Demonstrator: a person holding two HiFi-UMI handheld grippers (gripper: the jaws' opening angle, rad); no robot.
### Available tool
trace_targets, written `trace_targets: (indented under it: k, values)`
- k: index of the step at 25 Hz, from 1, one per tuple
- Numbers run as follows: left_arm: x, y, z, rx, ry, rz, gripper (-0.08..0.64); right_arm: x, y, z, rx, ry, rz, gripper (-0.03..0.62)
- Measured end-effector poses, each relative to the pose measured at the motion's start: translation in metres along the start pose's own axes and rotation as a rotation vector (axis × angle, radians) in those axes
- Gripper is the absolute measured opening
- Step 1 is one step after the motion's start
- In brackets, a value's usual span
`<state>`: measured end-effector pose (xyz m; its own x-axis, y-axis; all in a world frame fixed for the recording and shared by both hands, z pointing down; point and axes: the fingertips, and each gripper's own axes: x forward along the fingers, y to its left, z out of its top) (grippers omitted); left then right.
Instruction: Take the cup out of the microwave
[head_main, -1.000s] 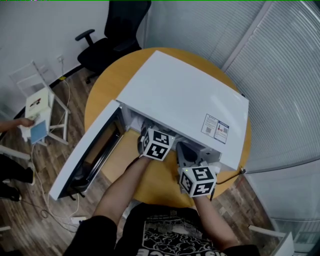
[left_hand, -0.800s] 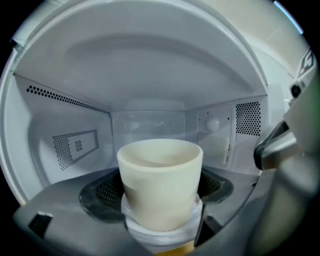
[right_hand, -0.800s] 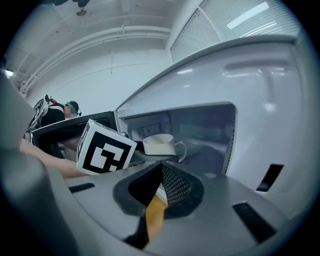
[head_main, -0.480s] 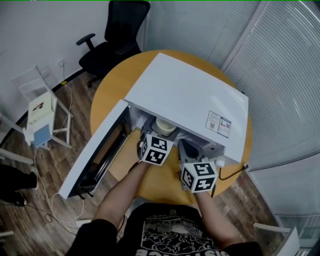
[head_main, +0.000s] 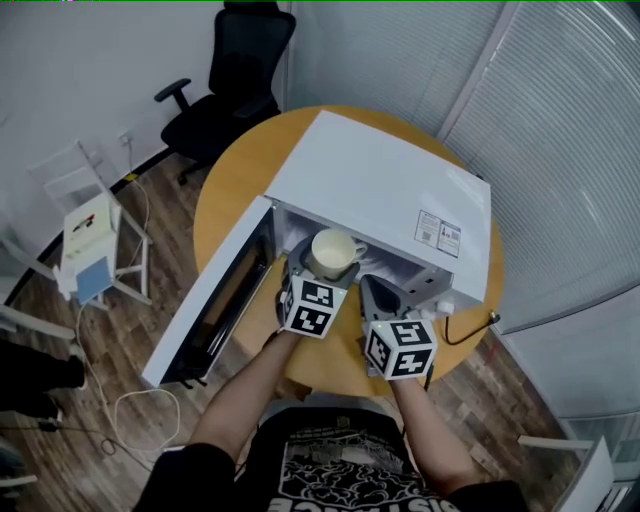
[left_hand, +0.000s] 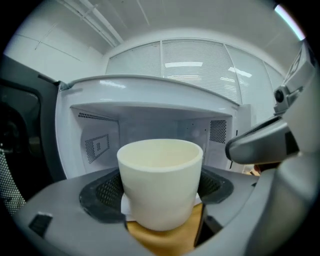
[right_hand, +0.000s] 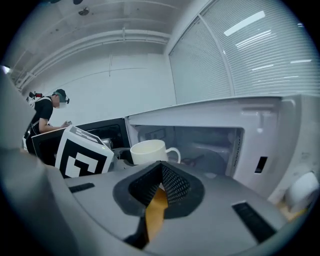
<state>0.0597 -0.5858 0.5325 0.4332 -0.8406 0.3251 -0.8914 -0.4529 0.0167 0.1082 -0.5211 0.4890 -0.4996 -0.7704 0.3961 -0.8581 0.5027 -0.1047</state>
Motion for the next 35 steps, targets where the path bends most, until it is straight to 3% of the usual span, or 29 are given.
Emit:
trace_targets:
  k: [23, 31, 35]
  values:
    - [-0.125, -0.025, 0.009, 0.023, -0.015, -0.062, 0.436, -0.077, 0.062, 0.005, -0.008, -0.063, -0.096, 0.015]
    - [-0.172, -0.023, 0.001, 0.012, -0.014, -0.043, 0.436, -0.096, 0.093, -0.002, 0.01, -0.099, -0.084, 0.015]
    - [-0.186, -0.021, -0.001, 0.003, -0.022, -0.033, 0.436, -0.101, 0.106, 0.0, -0.025, -0.111, -0.081, 0.015]
